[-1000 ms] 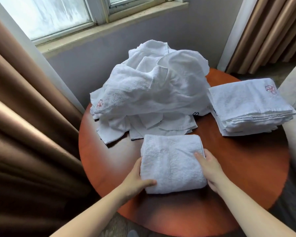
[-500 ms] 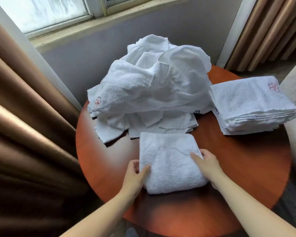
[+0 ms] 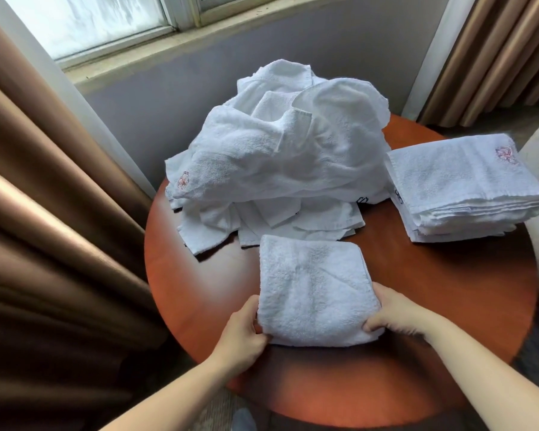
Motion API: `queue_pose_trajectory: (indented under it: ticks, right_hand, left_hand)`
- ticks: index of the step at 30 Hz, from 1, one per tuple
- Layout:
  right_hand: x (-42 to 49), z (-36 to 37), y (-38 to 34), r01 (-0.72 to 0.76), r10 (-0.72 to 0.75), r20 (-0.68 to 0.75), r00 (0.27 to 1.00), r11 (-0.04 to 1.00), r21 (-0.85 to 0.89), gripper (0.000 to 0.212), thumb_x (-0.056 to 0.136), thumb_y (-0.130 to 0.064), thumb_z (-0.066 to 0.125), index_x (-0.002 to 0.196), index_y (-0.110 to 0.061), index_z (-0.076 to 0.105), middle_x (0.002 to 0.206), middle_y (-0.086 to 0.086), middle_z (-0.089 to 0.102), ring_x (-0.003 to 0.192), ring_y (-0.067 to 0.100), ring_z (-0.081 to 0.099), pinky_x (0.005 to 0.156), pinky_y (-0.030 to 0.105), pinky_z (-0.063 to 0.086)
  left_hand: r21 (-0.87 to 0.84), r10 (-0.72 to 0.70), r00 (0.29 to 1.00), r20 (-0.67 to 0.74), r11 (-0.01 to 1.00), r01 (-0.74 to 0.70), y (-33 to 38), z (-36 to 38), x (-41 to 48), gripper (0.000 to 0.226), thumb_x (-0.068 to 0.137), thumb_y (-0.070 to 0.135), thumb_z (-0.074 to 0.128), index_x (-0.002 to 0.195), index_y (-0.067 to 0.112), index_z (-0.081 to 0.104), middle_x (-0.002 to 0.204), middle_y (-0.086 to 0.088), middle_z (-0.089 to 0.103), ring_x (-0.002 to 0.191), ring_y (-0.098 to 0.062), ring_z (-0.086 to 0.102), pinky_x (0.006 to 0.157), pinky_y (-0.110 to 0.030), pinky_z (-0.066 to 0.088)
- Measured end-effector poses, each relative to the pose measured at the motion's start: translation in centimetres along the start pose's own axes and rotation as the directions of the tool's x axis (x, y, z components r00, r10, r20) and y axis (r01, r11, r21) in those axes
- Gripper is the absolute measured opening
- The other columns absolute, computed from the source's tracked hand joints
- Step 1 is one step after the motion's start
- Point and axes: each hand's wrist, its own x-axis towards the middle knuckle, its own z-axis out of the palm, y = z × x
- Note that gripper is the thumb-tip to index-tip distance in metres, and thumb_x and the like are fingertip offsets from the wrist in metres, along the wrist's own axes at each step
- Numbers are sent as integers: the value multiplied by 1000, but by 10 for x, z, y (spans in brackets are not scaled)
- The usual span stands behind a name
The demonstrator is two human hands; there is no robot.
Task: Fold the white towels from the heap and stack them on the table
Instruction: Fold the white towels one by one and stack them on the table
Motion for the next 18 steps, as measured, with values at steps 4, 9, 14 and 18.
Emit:
queue_pose_trajectory:
  ticks: [4, 9, 14, 18]
  right_hand:
    - [3, 7, 10, 4, 26, -156, 987, 982, 189, 49, 53, -3, 73, 100, -11, 62, 91, 6, 71, 75, 10, 63, 61, 16, 47]
    - [4, 24, 20, -4, 79, -284, 955, 966, 257, 19, 72, -24, 79, 87, -14, 72, 86, -4, 73, 78, 12, 67, 67, 25, 49]
    - [9, 21, 16, -35, 68, -321, 945, 994, 108, 3, 84, -21, 72, 84, -21, 69, 89, -7, 70, 80, 8, 63, 66, 23, 47]
    - [18, 14, 16, -111, 98, -452, 887, 994, -3, 30, 80, -28, 74, 101, -10, 63, 106, 6, 65, 97, 25, 60, 84, 38, 48]
  left_hand:
    - [-98, -79, 993, -87, 993, 71, 5, 4, 0, 47, 70, 2, 59, 104, 33, 57, 98, 19, 67, 89, -7, 64, 82, -24, 53]
    - [-388, -260, 963, -77, 897, 211, 10, 26, -1, 56, 56, 45, 75, 105, 19, 67, 107, -3, 69, 98, -15, 67, 87, -29, 52]
    - [-455, -358, 934, -3, 832, 318, 15, 25, 10, 42, 60, 29, 71, 99, 13, 68, 96, -1, 75, 85, -13, 72, 70, -24, 54]
    - [-343, -398, 908, 134, 841, 419, 21, 20, 14, 48, 63, 14, 81, 105, 10, 58, 101, -6, 69, 82, -15, 67, 58, -18, 49]
